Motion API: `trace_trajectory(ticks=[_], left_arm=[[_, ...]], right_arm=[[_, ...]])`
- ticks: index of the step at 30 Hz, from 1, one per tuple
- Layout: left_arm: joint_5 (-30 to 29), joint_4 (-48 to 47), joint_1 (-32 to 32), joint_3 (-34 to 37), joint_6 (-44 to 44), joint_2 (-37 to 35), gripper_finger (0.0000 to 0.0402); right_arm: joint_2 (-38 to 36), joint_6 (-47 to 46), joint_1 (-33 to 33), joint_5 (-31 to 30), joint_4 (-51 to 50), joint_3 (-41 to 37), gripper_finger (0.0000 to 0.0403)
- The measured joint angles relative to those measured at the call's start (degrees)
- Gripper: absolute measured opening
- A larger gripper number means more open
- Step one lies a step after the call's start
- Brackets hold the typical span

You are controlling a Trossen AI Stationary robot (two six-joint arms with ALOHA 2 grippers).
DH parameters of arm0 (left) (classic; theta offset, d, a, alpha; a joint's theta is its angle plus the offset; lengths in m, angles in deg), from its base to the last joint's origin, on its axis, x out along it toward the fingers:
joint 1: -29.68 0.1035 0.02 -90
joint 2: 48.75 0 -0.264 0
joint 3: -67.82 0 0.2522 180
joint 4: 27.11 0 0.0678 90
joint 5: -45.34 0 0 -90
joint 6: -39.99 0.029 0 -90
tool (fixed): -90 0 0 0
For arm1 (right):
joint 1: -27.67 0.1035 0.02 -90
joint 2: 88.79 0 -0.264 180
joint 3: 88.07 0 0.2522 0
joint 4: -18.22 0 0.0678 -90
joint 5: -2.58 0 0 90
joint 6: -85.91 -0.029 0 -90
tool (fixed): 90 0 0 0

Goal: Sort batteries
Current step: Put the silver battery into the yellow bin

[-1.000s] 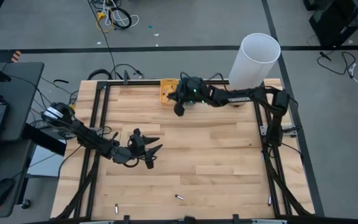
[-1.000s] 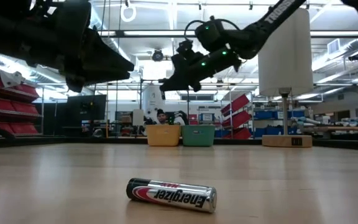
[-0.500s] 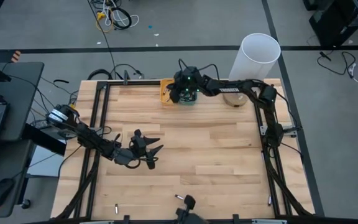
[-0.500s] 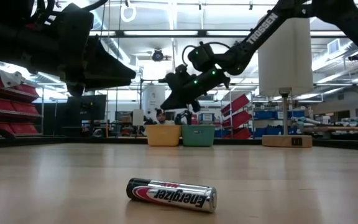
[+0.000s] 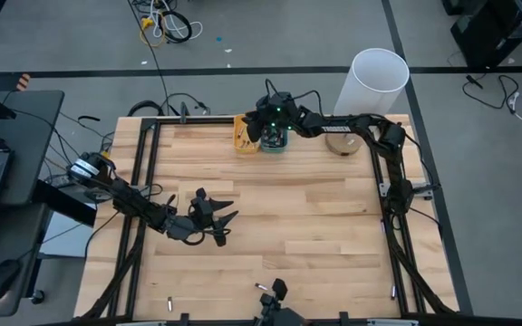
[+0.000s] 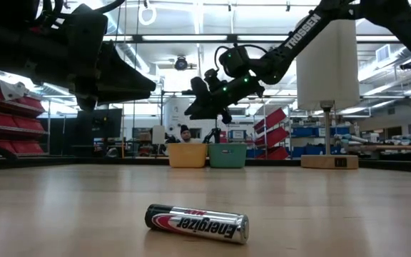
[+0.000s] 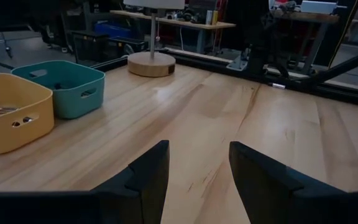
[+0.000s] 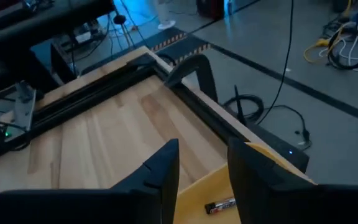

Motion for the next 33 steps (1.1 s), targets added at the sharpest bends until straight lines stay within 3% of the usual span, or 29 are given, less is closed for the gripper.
trace_trajectory(ticks=[7, 17, 24, 29, 33], left_arm=[[0.0, -0.93, -0.09, 0.0, -0.16, 0.0, 0.0183], [2.32, -1.69, -0.04, 0.0, -3.37, 6.01, 0.0183], [11.1, -1.45, -0.07, -0.61, -3.14, 11.11, 0.0183], [11.15, -1.39, -0.02, -2.88, -2.95, 14.28, 0.0183], [11.13, -1.36, -0.02, -4.46, -0.54, 16.1, 0.0183]], right_arm=[[-4.5, 0.28, -0.15, 4.74, -10.23, 0.0, 0.0117], [-14.34, 5.71, 1.62, 4.5, -51.2, 0.09, 0.0089], [-14.53, 6.84, 7.94, -8.66, -78.96, -0.02, 0.0075], [-14.57, 2.9, 15.31, -15.37, -87.62, -0.49, 0.0075], [-14.61, 1.26, 21.49, -15.87, -88.47, -4.18, 0.0075]])
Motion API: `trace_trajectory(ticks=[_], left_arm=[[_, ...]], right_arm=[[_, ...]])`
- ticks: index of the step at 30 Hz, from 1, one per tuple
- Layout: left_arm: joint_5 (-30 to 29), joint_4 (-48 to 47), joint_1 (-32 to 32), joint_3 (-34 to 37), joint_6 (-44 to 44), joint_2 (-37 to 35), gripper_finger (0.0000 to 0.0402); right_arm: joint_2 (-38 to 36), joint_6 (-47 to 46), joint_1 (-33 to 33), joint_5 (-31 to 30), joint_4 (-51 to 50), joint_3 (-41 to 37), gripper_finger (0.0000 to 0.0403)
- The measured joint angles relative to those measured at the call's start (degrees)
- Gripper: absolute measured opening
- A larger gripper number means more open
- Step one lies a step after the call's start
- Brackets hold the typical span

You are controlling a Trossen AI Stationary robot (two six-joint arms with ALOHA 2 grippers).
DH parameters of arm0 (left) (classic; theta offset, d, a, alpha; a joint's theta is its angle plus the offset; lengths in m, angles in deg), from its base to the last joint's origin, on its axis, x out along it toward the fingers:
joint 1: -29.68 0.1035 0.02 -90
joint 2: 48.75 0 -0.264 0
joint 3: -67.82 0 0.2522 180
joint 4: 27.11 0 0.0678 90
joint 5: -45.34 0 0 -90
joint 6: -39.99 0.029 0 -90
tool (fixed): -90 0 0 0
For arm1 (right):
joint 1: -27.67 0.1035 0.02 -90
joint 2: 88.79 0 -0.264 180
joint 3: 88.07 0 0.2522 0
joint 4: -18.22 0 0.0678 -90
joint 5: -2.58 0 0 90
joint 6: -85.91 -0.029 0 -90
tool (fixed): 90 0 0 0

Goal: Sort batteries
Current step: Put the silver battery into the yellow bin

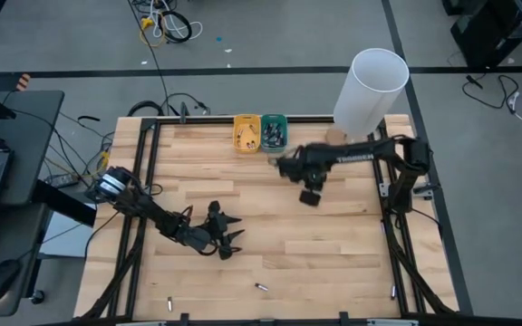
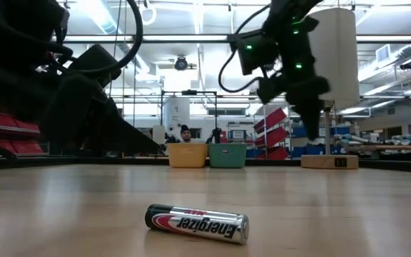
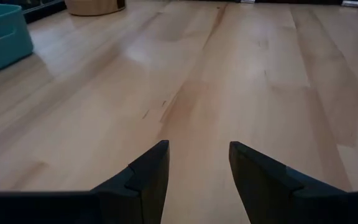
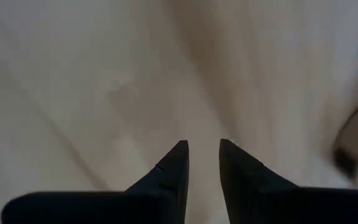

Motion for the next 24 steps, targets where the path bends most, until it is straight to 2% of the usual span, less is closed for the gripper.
trace_trajectory(ticks=[9, 16, 20, 24], left_arm=[[1.19, 0.04, 0.45, -0.38, -0.92, 0.11, 0.0183], [1.0, 3.95, 1.7, -0.38, -1.13, 0.09, 0.0183], [1.36, 5.74, 2.39, -0.4, -1.09, 0.09, 0.0183], [1.54, 5.95, 2.98, -0.4, -1.1, 0.09, 0.0183]], right_arm=[[0.07, -11.8, 14.92, 0.97, -5.9, -11.23, 0.0107], [0.07, -17.07, 25.53, 9.47, -6.91, -20.64, 0.0152], [0.07, -19.93, 30.31, 16.67, -6.85, -24.59, 0.0179], [0.07, -21.24, 33.79, 17.88, -6.53, -27.21, 0.0206]])
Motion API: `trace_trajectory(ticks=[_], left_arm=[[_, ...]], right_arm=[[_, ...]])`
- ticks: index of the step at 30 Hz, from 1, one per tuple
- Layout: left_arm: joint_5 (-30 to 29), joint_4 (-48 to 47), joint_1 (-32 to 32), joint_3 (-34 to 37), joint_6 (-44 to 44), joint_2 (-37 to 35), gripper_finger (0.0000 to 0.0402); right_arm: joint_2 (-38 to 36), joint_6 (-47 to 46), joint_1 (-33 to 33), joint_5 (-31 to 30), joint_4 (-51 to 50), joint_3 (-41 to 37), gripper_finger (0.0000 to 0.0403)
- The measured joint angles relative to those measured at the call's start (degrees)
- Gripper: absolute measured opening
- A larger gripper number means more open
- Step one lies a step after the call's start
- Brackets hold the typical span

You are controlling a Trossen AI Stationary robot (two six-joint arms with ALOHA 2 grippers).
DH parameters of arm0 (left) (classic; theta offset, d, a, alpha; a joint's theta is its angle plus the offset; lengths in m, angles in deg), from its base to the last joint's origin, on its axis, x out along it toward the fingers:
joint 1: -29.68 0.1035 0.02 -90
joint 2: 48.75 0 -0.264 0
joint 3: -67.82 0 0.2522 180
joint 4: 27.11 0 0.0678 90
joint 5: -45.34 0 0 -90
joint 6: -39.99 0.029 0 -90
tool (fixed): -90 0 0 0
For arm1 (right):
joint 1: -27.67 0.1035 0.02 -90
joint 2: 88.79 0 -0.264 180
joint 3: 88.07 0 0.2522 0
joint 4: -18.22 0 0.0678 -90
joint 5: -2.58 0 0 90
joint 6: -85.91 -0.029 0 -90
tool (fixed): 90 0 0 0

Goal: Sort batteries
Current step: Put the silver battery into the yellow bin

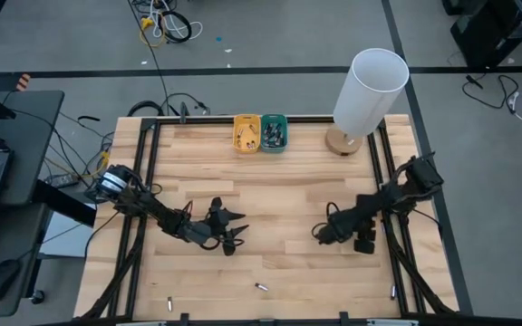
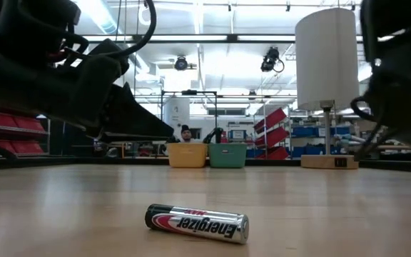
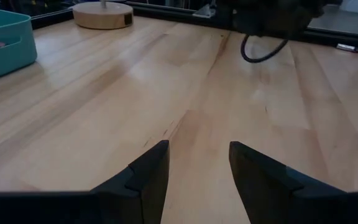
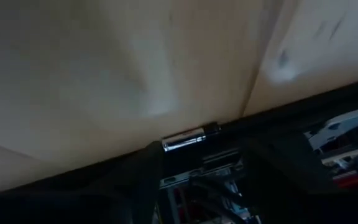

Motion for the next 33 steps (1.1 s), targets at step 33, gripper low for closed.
trace_trajectory(ticks=[33], left_arm=[[0.06, 3.06, 1.15, -0.09, 0.1, -0.02, 0.0183]], right_arm=[[-0.07, 13.97, 1.93, 3.85, 8.66, -10.75, 0.0169]])
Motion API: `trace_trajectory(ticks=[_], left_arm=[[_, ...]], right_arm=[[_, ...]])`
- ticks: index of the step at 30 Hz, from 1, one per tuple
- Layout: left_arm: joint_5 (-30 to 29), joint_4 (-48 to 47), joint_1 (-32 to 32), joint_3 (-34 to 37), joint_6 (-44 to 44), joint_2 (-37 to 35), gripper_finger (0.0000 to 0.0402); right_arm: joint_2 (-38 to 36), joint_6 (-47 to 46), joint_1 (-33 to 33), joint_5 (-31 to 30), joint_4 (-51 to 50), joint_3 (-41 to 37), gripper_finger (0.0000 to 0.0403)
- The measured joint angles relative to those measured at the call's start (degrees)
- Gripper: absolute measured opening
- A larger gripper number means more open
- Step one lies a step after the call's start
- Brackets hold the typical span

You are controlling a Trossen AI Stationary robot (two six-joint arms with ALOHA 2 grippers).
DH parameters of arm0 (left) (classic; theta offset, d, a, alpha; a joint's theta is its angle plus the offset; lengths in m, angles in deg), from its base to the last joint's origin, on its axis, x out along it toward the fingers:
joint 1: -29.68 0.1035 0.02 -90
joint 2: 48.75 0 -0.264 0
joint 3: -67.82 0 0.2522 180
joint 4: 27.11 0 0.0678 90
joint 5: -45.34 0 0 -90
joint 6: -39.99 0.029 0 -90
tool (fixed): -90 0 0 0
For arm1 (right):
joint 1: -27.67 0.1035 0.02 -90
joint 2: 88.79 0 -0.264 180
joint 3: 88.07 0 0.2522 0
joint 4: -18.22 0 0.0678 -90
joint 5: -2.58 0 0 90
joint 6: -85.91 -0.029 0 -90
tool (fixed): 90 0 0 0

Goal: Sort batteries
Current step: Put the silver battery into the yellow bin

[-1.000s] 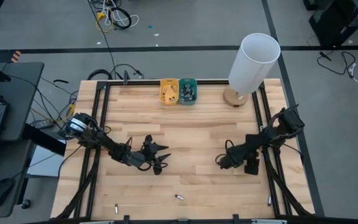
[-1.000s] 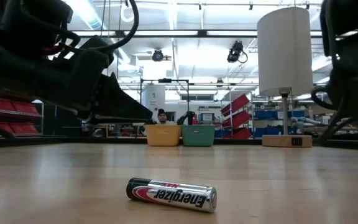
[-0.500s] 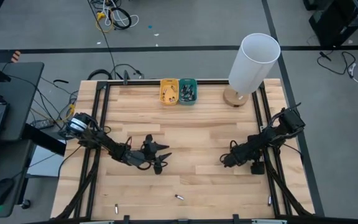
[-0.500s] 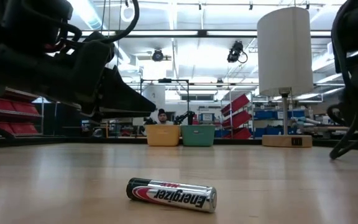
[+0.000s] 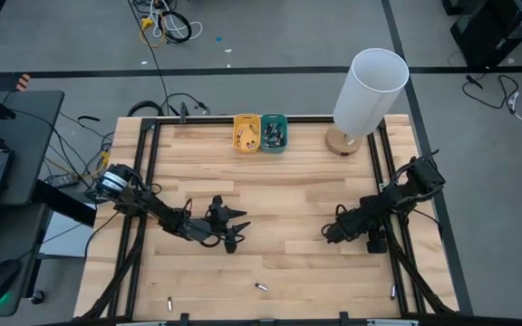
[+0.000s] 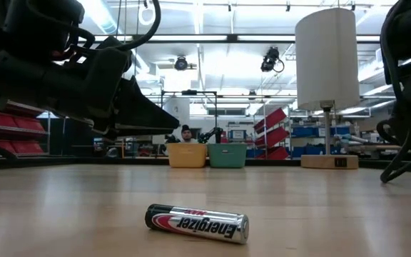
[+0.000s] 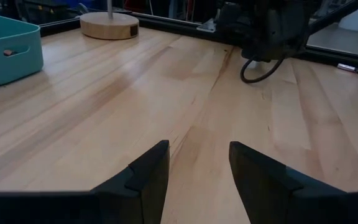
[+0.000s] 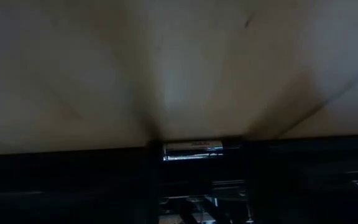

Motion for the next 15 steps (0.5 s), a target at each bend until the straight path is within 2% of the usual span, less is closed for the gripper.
trace_trajectory(ticks=[8, 15], left_arm=[[0.0, -0.03, 0.0, 0.0, 0.26, 0.0, 0.0183], [-0.02, -0.05, 0.0, 0.0, 0.26, 0.0, 0.0183]], right_arm=[[0.22, 0.3, -0.7, -2.02, -1.83, 2.49, 0.0159], [0.24, 0.48, -0.76, -4.09, -5.75, 9.42, 0.0142]])
